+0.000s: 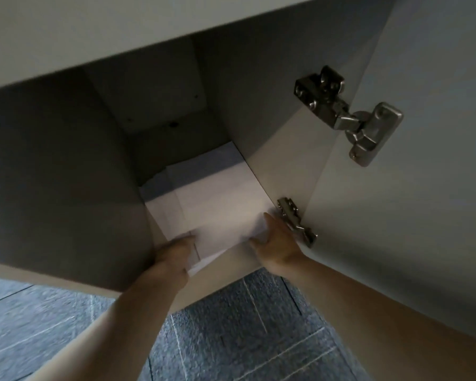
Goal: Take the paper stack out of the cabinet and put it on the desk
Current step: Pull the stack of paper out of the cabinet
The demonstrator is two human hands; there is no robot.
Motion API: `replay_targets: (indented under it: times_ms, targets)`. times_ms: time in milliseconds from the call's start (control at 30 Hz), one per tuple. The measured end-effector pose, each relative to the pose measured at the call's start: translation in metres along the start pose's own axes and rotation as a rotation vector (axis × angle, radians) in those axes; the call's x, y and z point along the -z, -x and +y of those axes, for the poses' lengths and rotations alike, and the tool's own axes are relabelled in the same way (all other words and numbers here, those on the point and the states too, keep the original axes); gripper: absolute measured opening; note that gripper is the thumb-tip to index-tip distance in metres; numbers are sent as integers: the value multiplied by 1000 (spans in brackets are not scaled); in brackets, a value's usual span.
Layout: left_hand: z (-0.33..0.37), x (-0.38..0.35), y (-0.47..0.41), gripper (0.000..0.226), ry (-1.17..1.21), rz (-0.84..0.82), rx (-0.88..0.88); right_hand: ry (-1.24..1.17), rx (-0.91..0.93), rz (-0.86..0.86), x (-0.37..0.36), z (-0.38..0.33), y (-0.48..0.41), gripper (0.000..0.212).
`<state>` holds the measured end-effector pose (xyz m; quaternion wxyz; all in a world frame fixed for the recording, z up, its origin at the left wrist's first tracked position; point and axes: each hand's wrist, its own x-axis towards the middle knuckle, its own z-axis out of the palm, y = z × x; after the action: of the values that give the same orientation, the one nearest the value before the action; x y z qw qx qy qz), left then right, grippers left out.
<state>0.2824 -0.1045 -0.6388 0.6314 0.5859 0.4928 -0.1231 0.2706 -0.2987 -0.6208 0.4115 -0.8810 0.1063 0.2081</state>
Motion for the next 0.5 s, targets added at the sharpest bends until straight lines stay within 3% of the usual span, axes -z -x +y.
replay_targets:
  times_ms: [100,200,300,400,500]
  targets:
    - [1,-6,-6,18,37,-66,-22,3,-49,-40,2,12,-6,79]
    - [3,-11,-4,26,73,9,-141,30,-60,-87,-1,21,-10,83]
    - [7,-11,4,25,180,-71,-104,77,-59,-108,1,19,-9,84]
    - [6,-10,5,16,132,-221,-37,125,-38,-126,8,15,-9,80]
    - [5,-11,6,17,201,-207,-69,94,-63,-133,6,19,-13,91]
